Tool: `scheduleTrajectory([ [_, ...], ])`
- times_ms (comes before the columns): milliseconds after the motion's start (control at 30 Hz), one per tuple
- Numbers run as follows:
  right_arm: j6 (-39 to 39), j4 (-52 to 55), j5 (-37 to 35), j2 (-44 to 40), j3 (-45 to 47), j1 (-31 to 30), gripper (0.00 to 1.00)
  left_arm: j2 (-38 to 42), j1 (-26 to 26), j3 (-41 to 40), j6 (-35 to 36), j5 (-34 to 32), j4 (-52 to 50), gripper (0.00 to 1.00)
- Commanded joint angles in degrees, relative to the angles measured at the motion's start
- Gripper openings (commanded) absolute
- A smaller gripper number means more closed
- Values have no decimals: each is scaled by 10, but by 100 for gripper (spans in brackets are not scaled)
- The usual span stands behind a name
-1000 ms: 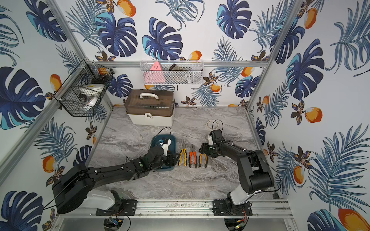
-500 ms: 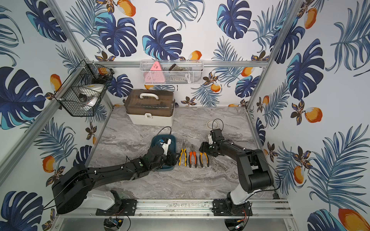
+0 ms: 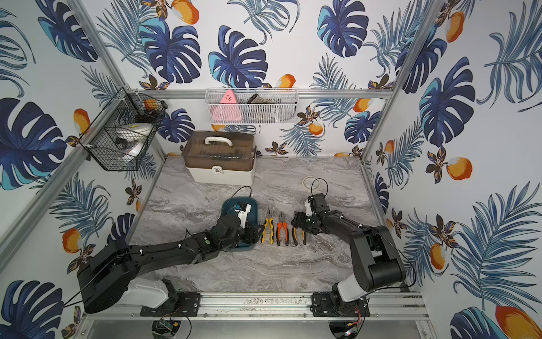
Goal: Take the pliers out of the storage box
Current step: Place the pliers at the center of the board, then pick up the pliers from the storage box.
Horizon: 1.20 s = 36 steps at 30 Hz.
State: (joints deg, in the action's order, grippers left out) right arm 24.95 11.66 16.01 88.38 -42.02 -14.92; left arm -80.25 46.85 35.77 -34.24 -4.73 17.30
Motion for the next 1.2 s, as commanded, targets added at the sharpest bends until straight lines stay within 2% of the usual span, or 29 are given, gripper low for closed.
scheduleTrajectory([
  [0,12,14,3,0,2,-8,69,1,0,4,11,-5,5,75],
  [300,10,16,-26,2,9,-19,69,2,-1,3,10,-3,6,75],
  [600,-21,41,-47,-18,-27,-19,70,4,-1,6,12,-17,-4,75],
  [700,-29,-8,-63,-50,-6,-26,71,8,-1,6,10,-36,-13,75],
  [833,-29,-99,-115,-122,60,-58,72,21,0,12,-2,-93,-53,74],
  [1033,-48,-130,-189,-190,101,-123,72,19,-1,38,-21,-193,-130,74],
  [1167,-48,-139,-205,-202,105,-138,72,-15,0,64,9,-161,-147,72],
])
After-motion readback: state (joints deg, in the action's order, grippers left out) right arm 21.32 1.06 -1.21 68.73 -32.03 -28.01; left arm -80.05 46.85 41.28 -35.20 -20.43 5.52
